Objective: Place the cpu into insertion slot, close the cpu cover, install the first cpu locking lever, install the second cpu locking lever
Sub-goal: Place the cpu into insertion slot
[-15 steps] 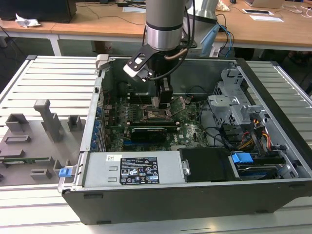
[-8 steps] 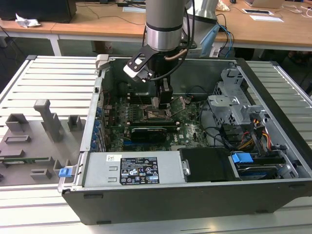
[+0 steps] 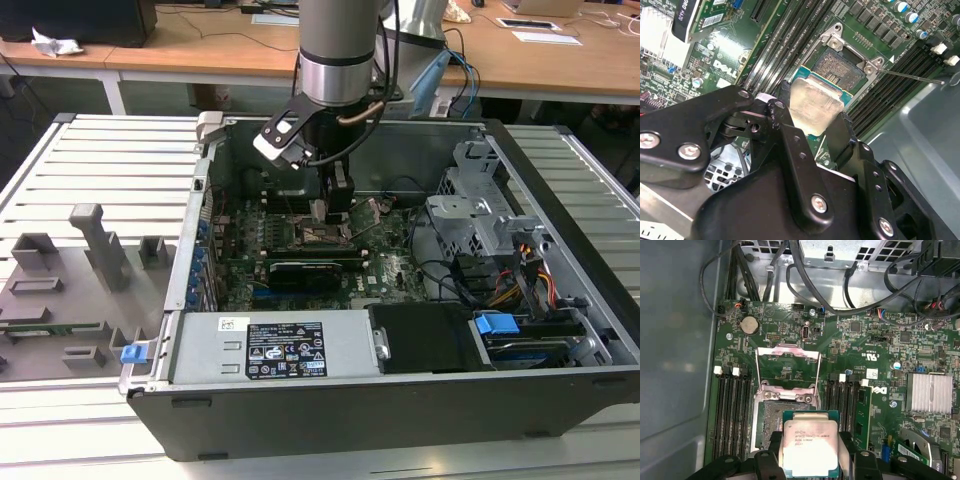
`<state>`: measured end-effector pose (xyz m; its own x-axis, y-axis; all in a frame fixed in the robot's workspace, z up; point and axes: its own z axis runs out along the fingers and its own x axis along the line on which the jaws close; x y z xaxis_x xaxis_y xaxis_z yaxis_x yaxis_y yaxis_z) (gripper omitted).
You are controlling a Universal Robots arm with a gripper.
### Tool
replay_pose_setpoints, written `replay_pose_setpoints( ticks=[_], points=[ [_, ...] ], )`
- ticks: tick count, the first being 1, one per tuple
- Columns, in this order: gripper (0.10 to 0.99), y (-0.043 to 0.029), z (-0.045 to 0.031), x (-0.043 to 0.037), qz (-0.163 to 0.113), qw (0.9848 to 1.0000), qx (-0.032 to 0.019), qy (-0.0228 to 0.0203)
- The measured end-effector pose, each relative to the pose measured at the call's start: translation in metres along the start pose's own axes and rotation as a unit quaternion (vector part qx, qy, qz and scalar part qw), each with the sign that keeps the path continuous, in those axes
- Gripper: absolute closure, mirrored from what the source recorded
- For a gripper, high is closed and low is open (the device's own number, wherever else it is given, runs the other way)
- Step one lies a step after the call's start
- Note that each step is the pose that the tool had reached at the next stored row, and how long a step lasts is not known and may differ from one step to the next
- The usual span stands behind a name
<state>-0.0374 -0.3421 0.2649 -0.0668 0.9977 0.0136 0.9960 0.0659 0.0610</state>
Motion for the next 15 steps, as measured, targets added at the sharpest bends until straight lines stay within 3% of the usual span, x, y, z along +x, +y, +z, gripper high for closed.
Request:
replay_pose_setpoints(
  ticks=[15],
  points=[
    [0.561, -0.0001, 0.0046, 0.0034, 0.0, 1.0, 0.0, 0.0]
  ],
)
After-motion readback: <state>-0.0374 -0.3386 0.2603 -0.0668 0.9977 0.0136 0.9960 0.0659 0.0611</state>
